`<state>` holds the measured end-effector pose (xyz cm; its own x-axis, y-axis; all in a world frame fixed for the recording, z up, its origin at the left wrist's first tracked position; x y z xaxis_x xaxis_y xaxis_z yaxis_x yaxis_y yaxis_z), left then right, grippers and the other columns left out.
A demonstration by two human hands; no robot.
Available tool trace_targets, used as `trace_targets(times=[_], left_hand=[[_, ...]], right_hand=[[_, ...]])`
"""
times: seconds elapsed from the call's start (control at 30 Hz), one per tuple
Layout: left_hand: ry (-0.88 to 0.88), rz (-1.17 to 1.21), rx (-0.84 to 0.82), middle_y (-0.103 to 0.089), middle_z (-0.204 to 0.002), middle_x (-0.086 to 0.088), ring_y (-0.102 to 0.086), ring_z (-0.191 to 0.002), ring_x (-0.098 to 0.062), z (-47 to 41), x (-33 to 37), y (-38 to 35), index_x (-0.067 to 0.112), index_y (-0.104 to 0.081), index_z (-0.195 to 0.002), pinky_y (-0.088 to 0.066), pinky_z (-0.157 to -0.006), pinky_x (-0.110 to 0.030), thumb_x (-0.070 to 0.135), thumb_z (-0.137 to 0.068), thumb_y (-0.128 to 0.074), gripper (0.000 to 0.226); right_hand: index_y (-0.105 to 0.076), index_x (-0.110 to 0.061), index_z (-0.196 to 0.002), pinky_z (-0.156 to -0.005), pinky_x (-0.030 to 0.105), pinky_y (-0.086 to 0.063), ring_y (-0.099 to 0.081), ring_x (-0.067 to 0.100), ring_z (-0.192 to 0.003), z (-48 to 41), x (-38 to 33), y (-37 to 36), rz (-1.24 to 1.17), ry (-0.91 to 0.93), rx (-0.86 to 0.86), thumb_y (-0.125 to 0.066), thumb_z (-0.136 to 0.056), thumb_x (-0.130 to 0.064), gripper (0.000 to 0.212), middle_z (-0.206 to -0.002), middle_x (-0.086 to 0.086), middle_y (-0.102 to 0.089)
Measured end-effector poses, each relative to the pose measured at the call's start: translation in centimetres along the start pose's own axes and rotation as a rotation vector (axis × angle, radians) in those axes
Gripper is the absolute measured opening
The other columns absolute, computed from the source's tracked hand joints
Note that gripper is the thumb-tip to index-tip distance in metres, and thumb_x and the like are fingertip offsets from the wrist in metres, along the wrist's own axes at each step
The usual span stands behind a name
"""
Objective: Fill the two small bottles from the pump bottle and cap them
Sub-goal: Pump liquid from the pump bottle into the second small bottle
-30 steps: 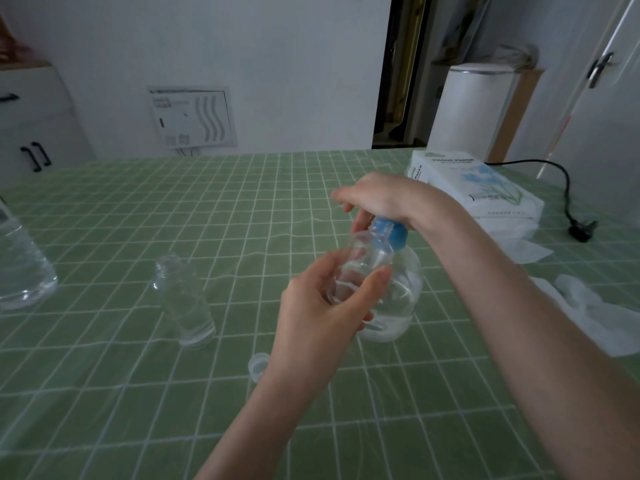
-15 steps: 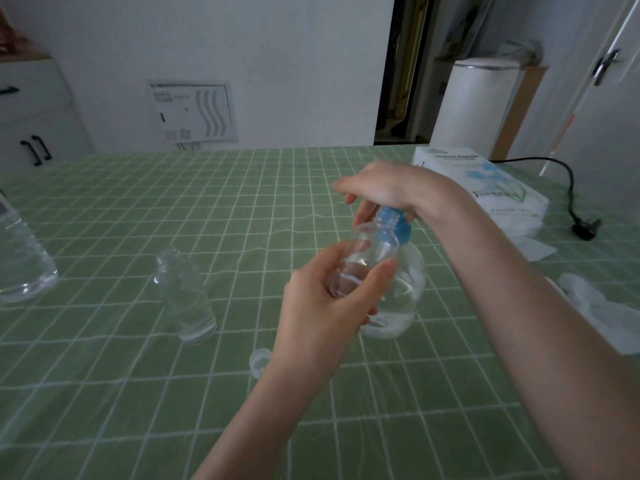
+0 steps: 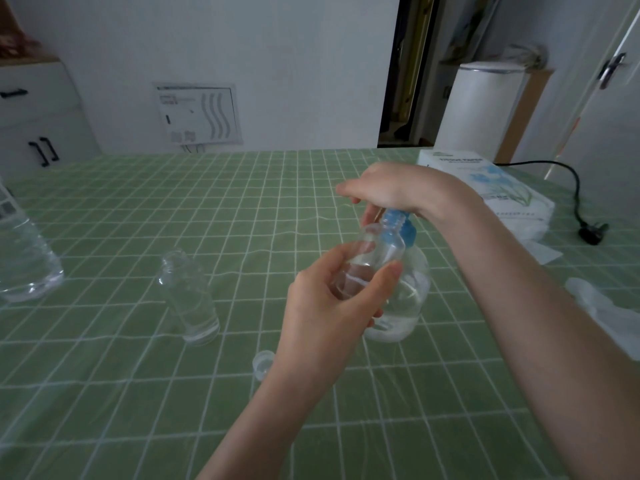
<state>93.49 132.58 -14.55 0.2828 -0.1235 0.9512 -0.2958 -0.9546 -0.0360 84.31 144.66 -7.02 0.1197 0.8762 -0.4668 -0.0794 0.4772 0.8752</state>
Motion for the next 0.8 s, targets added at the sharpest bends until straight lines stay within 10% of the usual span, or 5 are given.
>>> trace_targets(times=[0.23, 0.5, 0.8], left_hand=[[0.004, -0.011, -0.001, -0.070, -0.069, 0.006, -0.064, -0.056, -0.009, 0.0, 0.0, 0.0, 0.038, -0.066, -0.086, -0.050, -0.052, -0.017, 0.030, -0.078, -0.070, 0.013], [0.014, -0.009, -0.005, -0.068, -0.064, 0.009, -0.063, -0.055, -0.007, 0.2, -0.3, 0.0, 0.030, -0.068, -0.090, -0.048, -0.051, -0.016, 0.028, -0.078, -0.070, 0.012], [0.004, 0.005, -0.014, -0.070, -0.067, 0.008, -0.063, -0.055, -0.006, 0.1, 0.0, -0.1, 0.036, -0.067, -0.088, -0.047, -0.050, -0.015, 0.031, -0.076, -0.070, 0.013]], right_hand=[[-0.066, -0.015, -0.107, -0.067, 0.032, -0.037, -0.061, 0.026, -0.101, 0.3, 0.3, 0.1, -0.060, 0.001, 0.001, -0.045, -0.093, -0.046, 0.040, -0.112, 0.009, -0.067], [-0.065, -0.013, -0.110, -0.098, 0.040, -0.043, -0.060, 0.028, -0.109, 0.3, 0.7, -0.7, -0.096, 0.000, -0.051, -0.043, -0.096, -0.043, 0.040, -0.120, 0.013, -0.064], [-0.063, -0.012, -0.117, -0.078, 0.034, -0.039, -0.061, 0.026, -0.104, 0.6, -0.1, 0.4, -0.022, 0.013, -0.041, -0.043, -0.095, -0.049, 0.047, -0.112, 0.009, -0.067]])
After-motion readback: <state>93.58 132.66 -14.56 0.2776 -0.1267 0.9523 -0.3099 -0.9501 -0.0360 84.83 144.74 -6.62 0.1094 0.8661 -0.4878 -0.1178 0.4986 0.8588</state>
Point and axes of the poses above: each hand's wrist, its own z-axis away from the middle knuckle, its own y-axis out of the back of the hand, x = y × z, the point moved 2 cm from there along -z, towards the middle knuckle
